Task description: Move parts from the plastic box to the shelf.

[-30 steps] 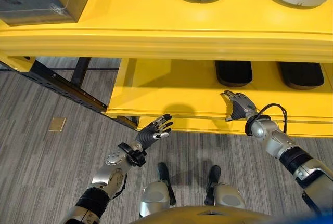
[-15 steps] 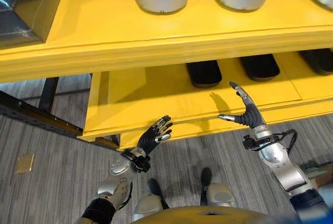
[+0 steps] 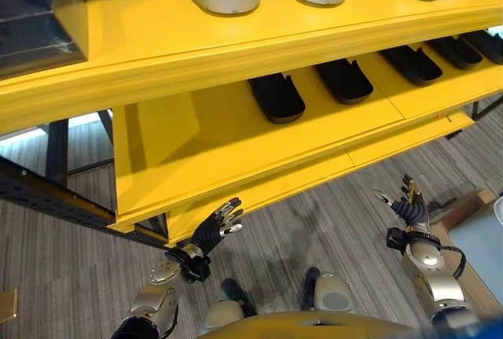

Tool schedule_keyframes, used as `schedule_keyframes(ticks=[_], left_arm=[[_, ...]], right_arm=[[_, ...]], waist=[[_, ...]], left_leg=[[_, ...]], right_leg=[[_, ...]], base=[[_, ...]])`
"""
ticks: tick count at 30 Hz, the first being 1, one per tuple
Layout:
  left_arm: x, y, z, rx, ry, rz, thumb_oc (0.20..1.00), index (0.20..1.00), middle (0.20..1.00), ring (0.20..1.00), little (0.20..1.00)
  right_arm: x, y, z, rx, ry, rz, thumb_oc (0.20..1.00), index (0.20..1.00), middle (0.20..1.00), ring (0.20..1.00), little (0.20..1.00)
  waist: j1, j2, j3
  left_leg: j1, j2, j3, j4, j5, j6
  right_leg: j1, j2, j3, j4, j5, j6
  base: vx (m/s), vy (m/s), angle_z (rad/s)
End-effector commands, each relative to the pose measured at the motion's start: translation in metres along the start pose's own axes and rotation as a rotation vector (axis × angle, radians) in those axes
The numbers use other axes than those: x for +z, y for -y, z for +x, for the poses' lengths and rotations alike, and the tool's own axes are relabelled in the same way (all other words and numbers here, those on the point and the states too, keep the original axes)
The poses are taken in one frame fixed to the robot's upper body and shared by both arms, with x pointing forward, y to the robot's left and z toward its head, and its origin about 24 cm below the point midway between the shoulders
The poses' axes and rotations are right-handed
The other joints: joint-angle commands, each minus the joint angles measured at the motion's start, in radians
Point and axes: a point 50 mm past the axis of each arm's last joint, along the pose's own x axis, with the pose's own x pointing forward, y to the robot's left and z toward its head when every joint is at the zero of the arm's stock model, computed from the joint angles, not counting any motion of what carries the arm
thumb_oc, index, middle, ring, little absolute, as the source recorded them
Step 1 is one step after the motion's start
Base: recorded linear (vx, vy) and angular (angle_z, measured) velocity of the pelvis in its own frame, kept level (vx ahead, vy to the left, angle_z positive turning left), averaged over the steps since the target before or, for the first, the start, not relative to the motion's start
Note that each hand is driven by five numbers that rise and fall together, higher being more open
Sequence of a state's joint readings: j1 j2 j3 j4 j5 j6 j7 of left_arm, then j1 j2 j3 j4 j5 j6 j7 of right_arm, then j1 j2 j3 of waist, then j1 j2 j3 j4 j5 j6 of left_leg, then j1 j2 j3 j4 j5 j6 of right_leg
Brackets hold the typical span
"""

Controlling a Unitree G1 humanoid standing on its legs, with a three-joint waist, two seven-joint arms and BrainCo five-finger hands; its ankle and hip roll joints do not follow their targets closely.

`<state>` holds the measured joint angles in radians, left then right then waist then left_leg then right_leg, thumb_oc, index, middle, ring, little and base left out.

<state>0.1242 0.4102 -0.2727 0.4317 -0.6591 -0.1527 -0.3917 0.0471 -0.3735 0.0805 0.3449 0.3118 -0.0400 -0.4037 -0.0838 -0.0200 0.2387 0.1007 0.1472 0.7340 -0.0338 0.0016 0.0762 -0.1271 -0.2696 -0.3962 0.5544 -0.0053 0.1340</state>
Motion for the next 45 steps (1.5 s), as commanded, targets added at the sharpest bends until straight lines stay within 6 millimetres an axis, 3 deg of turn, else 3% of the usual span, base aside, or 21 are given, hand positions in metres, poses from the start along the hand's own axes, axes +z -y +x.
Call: schedule_keyframes(ticks=[1,3,5,10,14,19,23,24,25,26,27,29,30,31,34,39,41,42,43,44,45], left_arm=[[0.028,0.005,0.006,-0.014,0.188,-0.035,1.0,1.0,1.0,1.0,1.0],[0.025,-0.002,0.001,0.041,0.196,-0.074,1.0,1.0,1.0,1.0,1.0],[0.016,-0.005,-0.006,0.11,0.196,-0.102,1.0,1.0,1.0,1.0,1.0],[0.016,-0.001,-0.007,0.09,0.215,-0.105,1.0,1.0,1.0,1.0,1.0],[0.016,-0.001,-0.008,0.074,0.202,-0.103,1.0,1.0,1.0,1.0,1.0],[0.03,0.008,0.001,0.015,0.209,-0.075,1.0,1.0,1.0,1.0,1.0],[0.037,0.013,0.01,0.0,0.208,-0.073,1.0,1.0,1.0,1.0,1.0],[0.038,0.015,0.011,-0.004,0.213,-0.079,1.0,1.0,1.0,1.0,1.0],[0.037,0.018,0.011,0.019,0.222,-0.091,1.0,1.0,1.0,1.0,1.0],[0.036,0.018,0.01,0.022,0.22,-0.088,1.0,1.0,1.0,1.0,1.0],[0.034,0.016,0.007,0.038,0.212,-0.075,1.0,1.0,1.0,1.0,1.0],[0.03,0.011,0.003,0.056,0.19,-0.055,1.0,1.0,1.0,1.0,1.0],[0.027,0.008,0.001,0.05,0.176,-0.051,1.0,1.0,1.0,1.0,1.0],[0.024,0.005,-0.003,0.029,0.157,-0.016,1.0,1.0,1.0,1.0,1.0],[0.024,0.008,-0.001,0.034,0.153,0.007,1.0,1.0,1.0,1.0,1.0],[0.025,0.012,0.007,0.008,0.175,0.013,1.0,1.0,1.0,1.0,1.0],[0.025,0.01,0.009,0.032,0.184,0.012,1.0,1.0,1.0,1.0,1.0],[0.027,0.006,0.007,0.035,0.195,0.013,1.0,1.0,1.0,1.0,1.0],[0.027,0.005,0.006,0.039,0.189,0.021,1.0,1.0,1.0,1.0,1.0],[0.026,0.003,0.004,0.041,0.173,0.037,1.0,1.0,1.0,1.0,1.0],[0.026,0.003,0.004,0.041,0.173,0.038,1.0,1.0,1.0,1.0,1.0]], right_arm=[[0.04,0.004,0.014,-0.066,0.123,0.039,1.0,1.0,1.0,1.0,1.0],[0.042,0.005,0.019,-0.083,0.117,0.035,1.0,1.0,1.0,1.0,1.0],[0.041,0.008,0.018,-0.095,0.114,0.003,1.0,1.0,1.0,1.0,1.0],[0.026,0.033,0.013,-0.23,0.101,-0.126,1.0,1.0,1.0,1.0,1.0],[0.014,0.049,0.011,-0.318,0.063,-0.154,1.0,1.0,1.0,1.0,1.0],[0.004,0.077,0.009,-0.362,0.064,-0.232,1.0,1.0,1.0,1.0,1.0],[0.011,0.071,0.01,-0.287,0.115,-0.287,1.0,1.0,1.0,1.0,1.0],[0.011,0.07,0.01,-0.279,0.116,-0.282,1.0,1.0,1.0,1.0,1.0],[0.01,0.052,0.009,-0.19,0.146,-0.256,1.0,1.0,1.0,1.0,1.0],[0.01,0.051,0.009,-0.183,0.146,-0.25,1.0,1.0,1.0,1.0,1.0],[0.011,0.047,0.008,-0.149,0.148,-0.239,1.0,1.0,1.0,1.0,1.0],[0.01,0.04,0.005,-0.099,0.147,-0.246,1.0,1.0,1.0,1.0,1.0],[0.008,0.036,0.001,-0.075,0.138,-0.246,1.0,1.0,1.0,1.0,1.0],[0.002,0.027,-0.006,-0.026,0.124,-0.239,1.0,1.0,1.0,1.0,1.0],[0.005,0.009,-0.005,0.057,0.13,-0.224,1.0,1.0,1.0,1.0,1.0],[0.006,-0.008,-0.009,0.144,0.137,-0.192,1.0,1.0,1.0,1.0,1.0],[0.011,-0.021,-0.007,0.193,0.157,-0.195,1.0,1.0,1.0,1.0,1.0],[0.017,-0.029,-0.006,0.202,0.187,-0.186,1.0,1.0,1.0,1.0,1.0],[0.019,-0.029,-0.005,0.193,0.195,-0.18,1.0,1.0,1.0,1.0,1.0],[0.018,-0.03,-0.004,0.169,0.191,-0.169,1.0,1.0,1.0,1.0,1.0],[0.018,-0.03,-0.004,0.169,0.191,-0.169,1.0,1.0,1.0,1.0,1.0]], waist=[[-0.003,-0.009,-0.018],[0.02,-0.023,-0.024],[0.041,-0.045,-0.026],[0.014,-0.054,-0.028],[-0.01,-0.056,-0.022],[-0.056,-0.056,-0.019],[-0.069,-0.05,-0.027],[-0.068,-0.048,-0.029],[-0.031,-0.038,-0.029],[-0.029,-0.038,-0.029],[-0.024,-0.036,-0.029],[-0.026,-0.027,-0.033],[-0.031,-0.018,-0.035],[-0.034,0.003,-0.031],[-0.002,0.001,-0.032],[-0.008,-0.011,-0.072],[0.013,-0.017,-0.062],[0.033,-0.024,-0.045],[0.04,-0.027,-0.039],[0.05,-0.032,-0.032],[0.05,-0.032,-0.032]], left_leg=[[0.015,-0.003,-0.108,0.065,-0.049,-0.025],[-0.004,0.03,-0.07,0.105,-0.042,-0.043],[-0.021,0.075,-0.037,0.141,-0.012,-0.081],[-0.022,0.111,-0.018,0.143,0.018,-0.122],[-0.019,0.115,-0.012,0.147,0.017,-0.13],[-0.022,0.165,-0.009,0.176,0.068,-0.174],[-0.017,0.192,-0.038,0.176,0.105,-0.206],[-0.017,0.19,-0.055,0.168,0.112,-0.211],[-0.045,0.079,-0.285,0.146,0.06,-0.188],[-0.046,0.064,-0.301,0.146,0.048,-0.182],[-0.054,0.011,-0.326,0.129,0.026,-0.149],[-0.052,-0.048,-0.348,0.099,-0.007,-0.126],[-0.052,-0.076,-0.346,0.074,-0.007,-0.117],[-0.065,-0.119,-0.347,-0.009,0.041,-0.108],[-0.09,-0.114,-0.452,-0.035,0.064,-0.105],[-0.047,-0.111,-0.371,-0.053,0.036,-0.092],[-0.029,-0.099,-0.307,-0.053,0.033,-0.088],[0.002,-0.093,-0.289,-0.049,0.011,-0.085],[0.011,-0.087,-0.291,-0.048,0.009,-0.082],[0.028,-0.08,-0.297,-0.046,0.002,-0.08],[0.028,-0.08,-0.296,-0.046,0.002,-0.079]], right_leg=[[0.093,0.004,0.048,-0.107,-0.022,0.022],[0.164,0.037,-0.021,-0.224,-0.079,-0.002],[0.234,0.056,-0.079,-0.378,-0.057,-0.011],[0.246,0.087,-0.072,-0.479,-0.01,-0.018],[0.236,0.105,-0.06,-0.499,0.002,-0.028],[0.211,0.167,-0.033,-0.523,-0.012,-0.068],[0.195,0.186,-0.015,-0.526,-0.02,-0.083],[0.192,0.189,-0.008,-0.529,-0.018,-0.083],[0.173,0.206,0.097,-0.549,0.003,-0.076],[0.173,0.205,0.108,-0.552,0.006,-0.074],[0.162,0.203,0.13,-0.562,0.03,-0.074],[0.161,0.204,0.159,-0.57,0.042,-0.061],[0.161,0.207,0.167,-0.571,0.045,-0.053],[0.169,0.225,0.184,-0.575,0.049,-0.036],[0.178,0.241,0.236,-0.583,0.034,-0.049],[0.175,0.247,0.175,-0.53,-0.002,-0.046],[0.149,0.21,0.081,-0.427,-0.016,-0.026],[0.132,0.145,0.041,-0.374,-0.001,0.017],[0.133,0.122,0.04,-0.388,0.019,0.028],[0.139,0.06,0.049,-0.439,0.091,0.062],[0.14,0.061,0.05,-0.441,0.092,0.063]], base=[[-0.05,-0.281,-0.65],[-0.01,-0.444,-0.73],[0.0,-0.572,-1.72],[0.01,-0.338,-1.09],[0.02,-0.256,-0.5],[0.04,-0.413,-0.61],[0.03,-0.273,-0.41],[0.08,-0.215,-0.49],[0.08,-0.127,-0.47],[0.06,-0.115,-0.8],[0.02,-0.027,-1.45],[0.07,-0.017,-1.49],[0.21,0.036,-0.37],[0.22,0.05,0.07],[0.21,0.16,-0.69],[0.16,0.239,-0.64],[0.1,0.104,-0.98],[0.12,-0.07,-1.04],[0.19,-0.212,-0.64],[0.11,-0.19,-0.49],[0.13,-0.226,-0.37]])
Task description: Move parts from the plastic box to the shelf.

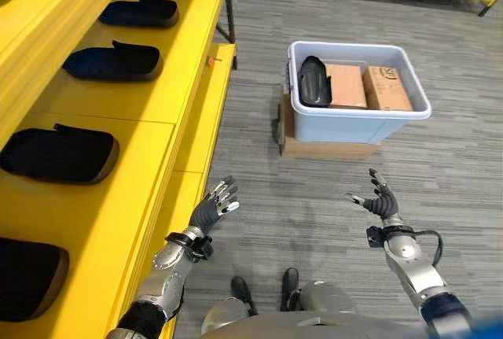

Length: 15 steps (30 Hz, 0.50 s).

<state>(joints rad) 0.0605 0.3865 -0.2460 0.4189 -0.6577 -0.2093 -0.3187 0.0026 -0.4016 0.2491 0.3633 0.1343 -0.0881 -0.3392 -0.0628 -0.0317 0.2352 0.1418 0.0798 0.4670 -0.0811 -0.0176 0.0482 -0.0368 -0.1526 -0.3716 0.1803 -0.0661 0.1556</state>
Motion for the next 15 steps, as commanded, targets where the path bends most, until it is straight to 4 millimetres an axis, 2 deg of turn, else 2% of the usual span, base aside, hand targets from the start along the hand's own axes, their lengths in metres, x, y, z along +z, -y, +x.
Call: schedule_keyframes(ticks=[1,4,5,6,9,10,13,15], left_arm=[[0.0,0.002,-0.012,-0.01,0.031,0.011,1.0,1.0,1.0,1.0,1.0],[-0.002,0.0,-0.013,-0.027,0.013,0.024,1.0,1.0,1.0,1.0,1.0],[-0.003,-0.001,-0.015,-0.035,0.005,0.046,1.0,1.0,1.0,1.0,1.0],[-0.003,-0.003,-0.018,-0.042,-0.002,0.055,1.0,1.0,1.0,1.0,1.0],[-0.002,-0.005,-0.021,-0.045,-0.016,0.067,1.0,1.0,1.0,1.0,1.0],[-0.002,-0.008,-0.025,-0.045,-0.023,0.068,1.0,1.0,1.0,1.0,1.0],[-0.002,-0.01,-0.029,-0.043,-0.024,0.055,1.0,1.0,1.0,1.0,1.0],[-0.002,-0.008,-0.03,-0.044,-0.018,0.015,1.0,1.0,1.0,1.0,1.0]], right_arm=[[0.01,0.008,0.002,-0.073,0.075,0.032,1.0,1.0,1.0,1.0,1.0],[0.014,0.006,0.003,-0.087,0.127,-0.059,1.0,1.0,1.0,1.0,1.0],[0.01,0.007,0.005,-0.091,0.099,-0.083,1.0,1.0,1.0,1.0,1.0],[0.0,0.013,0.005,-0.106,0.055,-0.101,1.0,1.0,1.0,1.0,1.0],[-0.01,0.021,0.003,-0.123,0.023,-0.125,1.0,1.0,1.0,1.0,1.0],[-0.017,0.027,0.0,-0.14,0.006,-0.146,1.0,1.0,1.0,1.0,1.0],[-0.022,0.037,-0.002,-0.164,-0.003,-0.198,1.0,1.0,1.0,1.0,1.0],[-0.024,0.047,-0.002,-0.175,-0.011,-0.235,1.0,1.0,1.0,1.0,1.0]], waist=[[0.033,-0.023,-0.027],[0.043,-0.024,-0.026],[0.05,-0.024,-0.023],[0.053,-0.021,-0.021],[0.052,-0.022,-0.023],[0.048,-0.023,-0.024],[0.049,-0.026,-0.034],[0.046,-0.03,-0.043]], left_leg=[[-0.004,-0.006,-0.03,0.002,0.015,-0.054],[0.011,0.013,-0.02,0.004,0.002,-0.067],[0.015,0.035,-0.005,0.011,-0.006,-0.076],[0.014,0.062,0.005,0.022,-0.005,-0.088],[0.004,0.081,-0.012,0.041,-0.003,-0.093],[0.003,0.094,-0.027,0.053,0.002,-0.097],[0.013,0.116,-0.027,0.055,0.014,-0.109],[0.023,0.132,-0.025,0.068,0.013,-0.122]], right_leg=[[0.041,-0.101,0.031,-0.095,0.214,0.06],[0.019,-0.175,0.026,-0.143,0.315,0.09],[0.001,-0.208,0.01,-0.154,0.358,0.102],[0.004,-0.21,0.003,-0.164,0.342,0.105],[0.02,-0.196,0.02,-0.182,0.323,0.098],[0.045,-0.17,0.038,-0.19,0.276,0.088],[0.083,-0.132,0.026,-0.191,0.209,0.07],[0.113,-0.099,0.016,-0.187,0.162,0.04]], base=[[0.08,-0.154,-0.2],[0.1,-0.23,-0.25],[0.17,-0.442,-0.31],[0.17,-0.407,-0.23],[0.22,-0.387,0.04],[0.24,-0.403,0.05],[0.23,-0.349,0.0],[0.26,-0.338,-0.04]])
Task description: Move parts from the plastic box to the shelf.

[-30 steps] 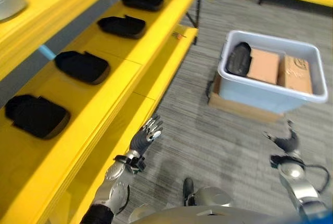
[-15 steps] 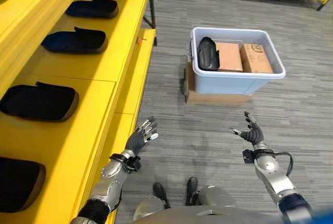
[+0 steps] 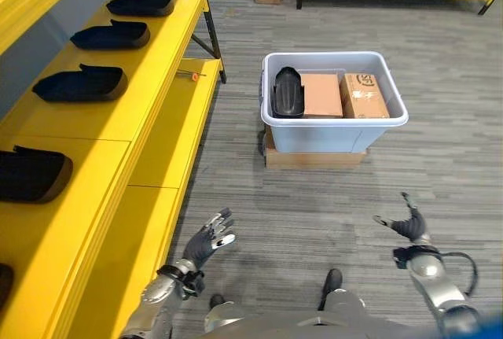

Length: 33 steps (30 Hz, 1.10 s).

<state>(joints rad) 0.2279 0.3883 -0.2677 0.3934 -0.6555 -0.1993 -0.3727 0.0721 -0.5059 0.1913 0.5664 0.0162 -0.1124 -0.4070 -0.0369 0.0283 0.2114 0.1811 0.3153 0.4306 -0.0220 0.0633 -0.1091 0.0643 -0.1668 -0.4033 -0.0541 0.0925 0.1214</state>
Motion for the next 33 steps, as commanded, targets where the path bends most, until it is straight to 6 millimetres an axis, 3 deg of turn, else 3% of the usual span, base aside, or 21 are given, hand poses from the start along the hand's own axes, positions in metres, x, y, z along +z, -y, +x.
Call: schedule_keyframes(ticks=[1,5,9,11,12,13,14,16,17,18,22,23,24,26,27,30,33], left_arm=[[0.04,-0.01,0.005,-0.033,0.118,0.072,1.0,1.0,1.0,1.0,1.0],[0.04,-0.008,0.008,-0.04,0.119,0.041,1.0,1.0,1.0,1.0,1.0],[0.042,-0.005,0.013,-0.053,0.129,0.041,1.0,1.0,1.0,1.0,1.0],[0.045,-0.001,0.018,-0.067,0.142,0.038,1.0,1.0,1.0,1.0,1.0],[0.051,0.002,0.024,-0.073,0.158,0.048,1.0,1.0,1.0,1.0,1.0],[0.052,0.003,0.026,-0.075,0.161,0.052,1.0,1.0,1.0,1.0,1.0],[0.056,0.004,0.028,-0.073,0.169,0.056,1.0,1.0,1.0,1.0,1.0],[0.058,0.006,0.03,-0.065,0.179,0.057,1.0,1.0,1.0,1.0,1.0],[0.061,0.006,0.029,-0.046,0.188,0.07,1.0,1.0,1.0,1.0,1.0],[0.062,0.004,0.029,-0.034,0.191,0.072,1.0,1.0,1.0,1.0,1.0],[0.06,-0.001,0.025,-0.003,0.191,0.075,1.0,1.0,1.0,1.0,1.0],[0.059,-0.001,0.024,0.004,0.19,0.07,1.0,1.0,1.0,1.0,1.0],[0.056,-0.002,0.023,0.014,0.193,0.059,1.0,1.0,1.0,1.0,1.0],[0.056,-0.003,0.022,0.02,0.196,0.052,1.0,1.0,1.0,1.0,1.0],[0.055,-0.006,0.021,0.018,0.2,0.042,1.0,1.0,1.0,1.0,1.0],[0.052,-0.007,0.022,0.007,0.194,0.028,1.0,1.0,1.0,1.0,1.0],[0.048,-0.008,0.021,0.01,0.18,0.013,1.0,1.0,1.0,1.0,1.0]], right_arm=[[0.036,0.0,0.009,-0.044,0.159,0.041,1.0,1.0,1.0,1.0,1.0],[0.038,0.01,0.013,-0.073,0.2,-0.029,1.0,1.0,1.0,1.0,1.0],[0.042,0.012,0.015,-0.074,0.222,-0.034,1.0,1.0,1.0,1.0,1.0],[0.045,0.012,0.015,-0.068,0.243,-0.037,1.0,1.0,1.0,1.0,1.0],[0.049,0.009,0.013,-0.052,0.265,-0.015,1.0,1.0,1.0,1.0,1.0],[0.049,0.008,0.013,-0.046,0.27,-0.01,1.0,1.0,1.0,1.0,1.0],[0.051,0.006,0.01,-0.024,0.285,0.002,1.0,1.0,1.0,1.0,1.0],[0.055,0.0,0.008,0.007,0.3,0.023,1.0,1.0,1.0,1.0,1.0],[0.06,-0.006,0.005,0.046,0.324,0.047,1.0,1.0,1.0,1.0,1.0],[0.063,-0.008,0.004,0.066,0.336,0.05,1.0,1.0,1.0,1.0,1.0],[0.064,-0.015,0.0,0.13,0.317,0.09,1.0,1.0,1.0,1.0,1.0],[0.06,-0.018,-0.001,0.127,0.285,0.109,1.0,1.0,1.0,1.0,1.0],[0.056,-0.021,-0.001,0.149,0.283,0.106,1.0,1.0,1.0,1.0,1.0],[0.057,-0.023,-0.003,0.167,0.297,0.094,1.0,1.0,1.0,1.0,1.0],[0.058,-0.026,-0.005,0.184,0.313,0.069,1.0,1.0,1.0,1.0,1.0],[0.056,-0.029,-0.008,0.204,0.313,0.056,1.0,1.0,1.0,1.0,1.0],[0.057,-0.032,-0.009,0.231,0.326,0.043,1.0,1.0,1.0,1.0,1.0]], waist=[[0.019,-0.09,-0.02],[0.009,-0.092,-0.016],[0.002,-0.092,-0.009],[-0.01,-0.089,-0.006],[-0.034,-0.086,-0.01],[-0.042,-0.085,-0.011],[-0.056,-0.083,-0.015],[-0.057,-0.075,-0.018],[-0.045,-0.068,-0.008],[-0.043,-0.066,-0.004],[-0.042,-0.061,0.004],[-0.039,-0.055,0.003],[-0.025,-0.047,0.005],[-0.019,-0.041,0.009],[-0.017,-0.03,0.017],[-0.019,-0.023,0.028],[-0.014,-0.023,0.032]], left_leg=[[-0.016,-0.101,0.011,0.012,-0.068,0.034],[-0.038,-0.068,0.015,0.112,-0.081,0.017],[-0.065,-0.034,0.021,0.189,-0.051,-0.003],[-0.085,-0.011,0.05,0.233,-0.018,-0.022],[-0.091,0.016,0.12,0.254,0.012,-0.034],[-0.089,0.022,0.14,0.261,0.019,-0.037],[-0.076,0.019,0.177,0.259,0.006,-0.031],[-0.085,-0.027,0.157,0.253,-0.013,-0.017],[-0.11,-0.106,0.09,0.23,-0.063,0.018],[-0.113,-0.125,0.076,0.215,-0.073,0.025],[-0.124,-0.149,0.071,0.162,-0.063,0.029],[-0.138,-0.151,0.061,0.117,-0.035,0.022],[-0.166,-0.143,0.024,0.061,0.026,0.002],[-0.182,-0.127,0.009,0.042,0.062,-0.012],[-0.206,-0.094,0.013,0.018,0.126,-0.035],[-0.238,-0.051,0.026,0.009,0.184,-0.058],[-0.231,-0.034,0.002,0.018,0.161,-0.051]], right_leg=[[0.015,-0.082,0.047,0.048,0.0,0.071],[0.029,-0.024,0.035,0.068,-0.053,0.012],[0.034,0.001,0.032,0.062,-0.065,-0.012],[0.043,0.021,0.022,0.048,-0.072,-0.027],[0.051,0.035,-0.008,0.029,-0.076,-0.035],[0.053,0.036,-0.017,0.024,-0.076,-0.036],[0.051,0.035,-0.036,0.019,-0.073,-0.036],[0.041,0.044,-0.03,0.025,-0.075,-0.038],[0.026,0.049,0.005,0.048,-0.075,-0.032],[0.025,0.052,0.015,0.053,-0.076,-0.031],[0.035,0.061,0.03,0.048,-0.083,-0.033],[0.044,0.065,0.035,0.042,-0.088,-0.034],[0.06,0.07,0.046,0.035,-0.098,-0.037],[0.069,0.069,0.048,0.034,-0.106,-0.039],[0.079,0.066,0.043,0.04,-0.117,-0.044],[0.091,0.054,0.034,0.065,-0.131,-0.048],[0.085,0.047,0.042,0.11,-0.157,-0.051]], base=[[0.21,-0.285,-0.07],[0.19,-0.379,-0.03],[0.08,-0.244,0.04],[0.1,-0.311,0.27],[0.08,-0.293,0.39],[0.09,-0.331,0.4],[0.05,-0.165,0.56],[0.06,-0.117,0.38],[0.1,-0.053,0.01],[0.09,-0.036,-0.09],[0.07,0.014,-0.21],[0.16,0.082,-0.09],[0.19,0.105,-0.1],[0.17,0.105,-0.32],[0.16,0.129,-0.46],[0.2,0.163,-0.11],[0.25,0.197,-0.11]])
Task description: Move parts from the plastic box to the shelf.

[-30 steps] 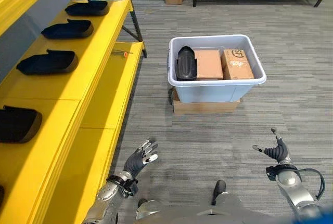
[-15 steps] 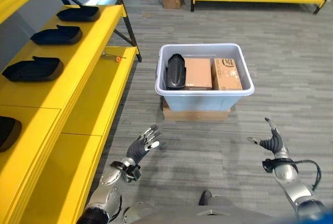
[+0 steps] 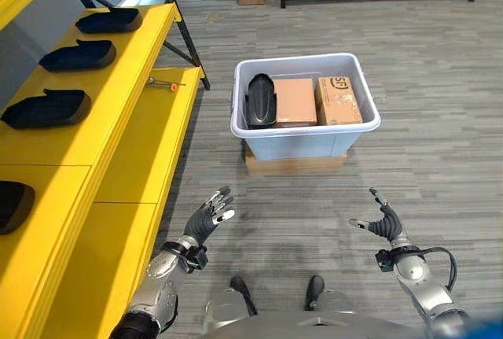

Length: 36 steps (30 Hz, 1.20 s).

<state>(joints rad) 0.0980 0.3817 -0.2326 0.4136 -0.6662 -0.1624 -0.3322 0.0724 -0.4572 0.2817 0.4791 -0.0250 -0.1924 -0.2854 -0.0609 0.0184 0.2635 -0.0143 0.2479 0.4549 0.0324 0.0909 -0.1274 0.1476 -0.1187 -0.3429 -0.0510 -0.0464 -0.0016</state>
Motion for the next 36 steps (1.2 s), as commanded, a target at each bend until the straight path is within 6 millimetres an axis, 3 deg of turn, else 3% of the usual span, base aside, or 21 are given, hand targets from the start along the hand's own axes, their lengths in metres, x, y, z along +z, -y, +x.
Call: schedule_keyframes(ticks=[1,3,4,6,9,15,16,18,19,20,23,24,26,28,31,34,36], left_arm=[[0.015,-0.004,-0.005,-0.014,0.096,-0.005,1.0,1.0,1.0,1.0,1.0],[0.013,-0.001,-0.003,-0.029,0.082,0.002,1.0,1.0,1.0,1.0,1.0],[0.013,-0.001,-0.003,-0.029,0.082,0.002,1.0,1.0,1.0,1.0,1.0],[0.012,0.003,-0.001,-0.045,0.079,0.032,1.0,1.0,1.0,1.0,1.0],[0.012,0.005,0.001,-0.066,0.08,0.085,1.0,1.0,1.0,1.0,1.0],[0.015,0.002,0.002,-0.065,0.075,0.127,1.0,1.0,1.0,1.0,1.0],[0.015,0.001,0.001,-0.065,0.071,0.139,1.0,1.0,1.0,1.0,1.0],[0.018,-0.002,0.001,-0.06,0.071,0.141,1.0,1.0,1.0,1.0,1.0],[0.017,-0.003,0.0,-0.049,0.068,0.151,1.0,1.0,1.0,1.0,1.0],[0.016,-0.004,0.0,-0.04,0.069,0.145,1.0,1.0,1.0,1.0,1.0],[0.018,-0.005,-0.001,-0.02,0.083,0.131,1.0,1.0,1.0,1.0,1.0],[0.021,-0.004,0.001,-0.014,0.093,0.132,1.0,1.0,1.0,1.0,1.0],[0.023,-0.003,0.002,-0.01,0.096,0.138,1.0,1.0,1.0,1.0,1.0],[0.024,-0.002,0.003,-0.016,0.095,0.146,1.0,1.0,1.0,1.0,1.0],[0.021,0.0,0.002,-0.03,0.088,0.161,1.0,1.0,1.0,1.0,1.0],[0.019,0.001,-0.001,-0.037,0.076,0.178,1.0,1.0,1.0,1.0,1.0],[0.018,0.001,-0.002,-0.038,0.067,0.192,1.0,1.0,1.0,1.0,1.0]], right_arm=[[0.026,0.006,0.006,0.01,0.147,-0.004,1.0,1.0,1.0,1.0,1.0],[0.03,0.005,0.006,0.007,0.168,0.024,1.0,1.0,1.0,1.0,1.0],[0.03,0.005,0.006,0.007,0.168,0.024,1.0,1.0,1.0,1.0,1.0],[0.037,0.001,0.007,0.012,0.195,0.052,1.0,1.0,1.0,1.0,1.0],[0.047,-0.008,0.007,0.054,0.254,0.042,1.0,1.0,1.0,1.0,1.0],[0.063,-0.012,0.01,0.083,0.323,0.005,1.0,1.0,1.0,1.0,1.0],[0.067,-0.012,0.012,0.08,0.329,0.008,1.0,1.0,1.0,1.0,1.0],[0.074,-0.012,0.016,0.068,0.335,0.02,1.0,1.0,1.0,1.0,1.0],[0.075,-0.012,0.017,0.06,0.332,0.023,1.0,1.0,1.0,1.0,1.0],[0.075,-0.012,0.017,0.059,0.326,0.031,1.0,1.0,1.0,1.0,1.0],[0.074,-0.011,0.017,0.06,0.312,0.056,1.0,1.0,1.0,1.0,1.0],[0.072,-0.01,0.016,0.055,0.314,0.054,1.0,1.0,1.0,1.0,1.0],[0.068,-0.009,0.014,0.048,0.307,0.06,1.0,1.0,1.0,1.0,1.0],[0.062,-0.008,0.012,0.036,0.294,0.085,1.0,1.0,1.0,1.0,1.0],[0.057,-0.01,0.008,0.029,0.284,0.101,1.0,1.0,1.0,1.0,1.0],[0.054,-0.01,0.005,0.041,0.275,0.119,1.0,1.0,1.0,1.0,1.0],[0.054,-0.009,0.003,0.051,0.272,0.122,1.0,1.0,1.0,1.0,1.0]], waist=[[0.011,-0.014,-0.02],[0.012,-0.02,-0.018],[0.012,-0.02,-0.018],[0.012,-0.027,-0.02],[0.019,-0.032,-0.029],[0.037,-0.038,-0.039],[0.041,-0.039,-0.041],[0.057,-0.034,-0.045],[0.063,-0.034,-0.043],[0.062,-0.031,-0.04],[0.054,-0.032,-0.03],[0.049,-0.039,-0.022],[0.042,-0.046,-0.018],[0.027,-0.063,-0.01],[0.02,-0.076,-0.003],[0.021,-0.079,0.003],[0.019,-0.084,-0.001]], left_leg=[[-0.034,0.034,-0.024,-0.032,0.127,-0.03],[-0.022,0.018,-0.023,-0.012,0.072,-0.006],[-0.022,0.018,-0.023,-0.011,0.071,-0.006],[-0.001,-0.016,-0.011,0.017,0.005,0.024],[0.016,-0.069,-0.018,0.027,-0.045,0.06],[0.021,-0.132,-0.012,0.005,-0.076,0.11],[0.027,-0.154,-0.01,-0.016,-0.082,0.13],[0.036,-0.193,-0.007,-0.062,-0.091,0.17],[0.042,-0.212,-0.004,-0.081,-0.096,0.184],[0.051,-0.216,-0.005,-0.088,-0.097,0.185],[0.073,-0.216,-0.005,-0.093,-0.099,0.172],[0.095,-0.211,-0.009,-0.09,-0.106,0.155],[0.113,-0.208,-0.013,-0.093,-0.115,0.147],[0.145,-0.21,-0.029,-0.095,-0.153,0.146],[0.169,-0.194,-0.029,-0.08,-0.183,0.141],[0.187,-0.166,-0.02,-0.054,-0.203,0.132],[0.188,-0.16,-0.025,-0.042,-0.202,0.127]], right_leg=[[-0.001,-0.003,-0.018,0.114,-0.02,0.072],[-0.01,-0.013,-0.022,0.144,-0.034,0.072],[-0.011,-0.013,-0.022,0.144,-0.035,0.073],[-0.011,-0.022,-0.029,0.158,-0.045,0.073],[-0.017,-0.025,-0.021,0.183,-0.059,0.081],[-0.058,-0.024,-0.017,0.312,-0.093,0.105],[-0.09,-0.029,-0.011,0.408,-0.069,0.132],[-0.188,-0.085,-0.016,0.661,-0.025,0.192],[-0.237,-0.1,-0.012,0.747,0.016,0.215],[-0.256,-0.101,-0.011,0.752,0.022,0.215],[-0.264,-0.091,-0.022,0.643,0.023,0.201],[-0.252,-0.113,-0.046,0.45,0.058,0.193],[-0.254,-0.137,-0.052,0.336,0.122,0.204],[-0.289,-0.2,-0.011,0.219,0.268,0.246],[-0.321,-0.257,0.01,0.157,0.358,0.263],[-0.309,-0.278,-0.004,0.138,0.383,0.263],[-0.285,-0.265,-0.001,0.122,0.376,0.263]], base=[[0.11,0.102,-0.43],[0.2,0.197,-0.47],[0.26,0.256,-0.42],[0.25,0.264,-0.17],[0.26,0.267,0.04],[0.19,0.228,0.01],[0.15,0.327,0.03],[0.18,0.414,0.13],[0.16,0.289,-0.17],[0.13,0.189,-0.5],[0.12,-0.003,-0.3],[0.12,-0.119,-0.02],[0.12,-0.132,-0.14],[0.14,-0.158,0.05],[0.17,-0.201,0.29],[0.19,-0.216,0.3],[0.19,-0.206,0.24]])
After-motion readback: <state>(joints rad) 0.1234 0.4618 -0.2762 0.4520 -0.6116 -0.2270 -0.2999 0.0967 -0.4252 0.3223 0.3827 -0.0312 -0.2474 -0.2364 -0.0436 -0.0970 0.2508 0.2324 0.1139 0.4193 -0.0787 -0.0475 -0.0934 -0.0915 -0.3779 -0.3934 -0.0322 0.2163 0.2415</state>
